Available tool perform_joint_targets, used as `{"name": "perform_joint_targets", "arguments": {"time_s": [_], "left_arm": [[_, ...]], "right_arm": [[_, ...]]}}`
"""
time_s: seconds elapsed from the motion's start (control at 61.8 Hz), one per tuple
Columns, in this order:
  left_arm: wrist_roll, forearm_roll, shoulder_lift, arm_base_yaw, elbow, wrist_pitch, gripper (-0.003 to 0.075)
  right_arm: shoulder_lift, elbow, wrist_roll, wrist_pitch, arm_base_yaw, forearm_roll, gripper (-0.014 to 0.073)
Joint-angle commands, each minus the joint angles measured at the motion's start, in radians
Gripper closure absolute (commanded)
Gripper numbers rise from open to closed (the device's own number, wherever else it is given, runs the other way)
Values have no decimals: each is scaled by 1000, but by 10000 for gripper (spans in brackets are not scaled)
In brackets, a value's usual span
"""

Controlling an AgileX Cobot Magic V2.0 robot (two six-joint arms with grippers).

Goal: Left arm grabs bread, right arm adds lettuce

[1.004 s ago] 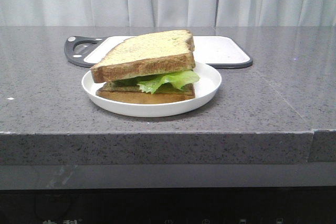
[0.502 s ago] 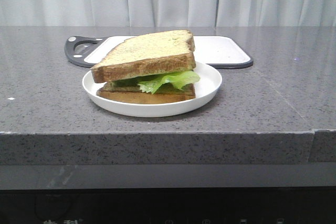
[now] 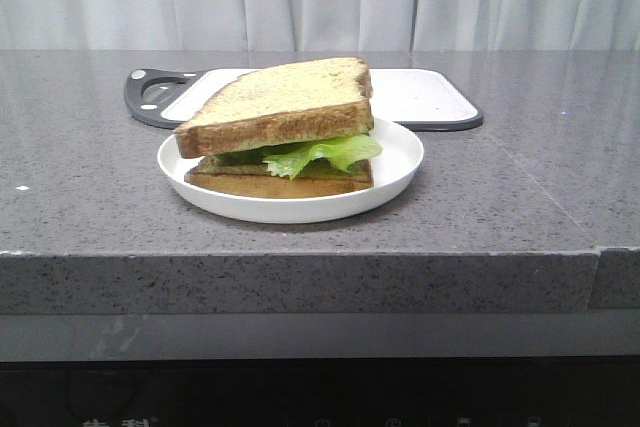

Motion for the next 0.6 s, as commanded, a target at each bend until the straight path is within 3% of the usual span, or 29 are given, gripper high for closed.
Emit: {"name": "perform_joint_targets", "arguments": {"time_s": [0.0, 0.275, 0.583], "left_arm": [[-5, -5, -19, -2, 5, -87, 741], [-5, -5, -19, -2, 5, -87, 741], [-5, -5, -17, -2, 5, -87, 741]], "right_arm": [[-104, 92, -7, -182, -3, -14, 661], [-276, 315, -2, -303, -5, 4, 661], [-277, 313, -2, -279, -34, 45, 661]]}}
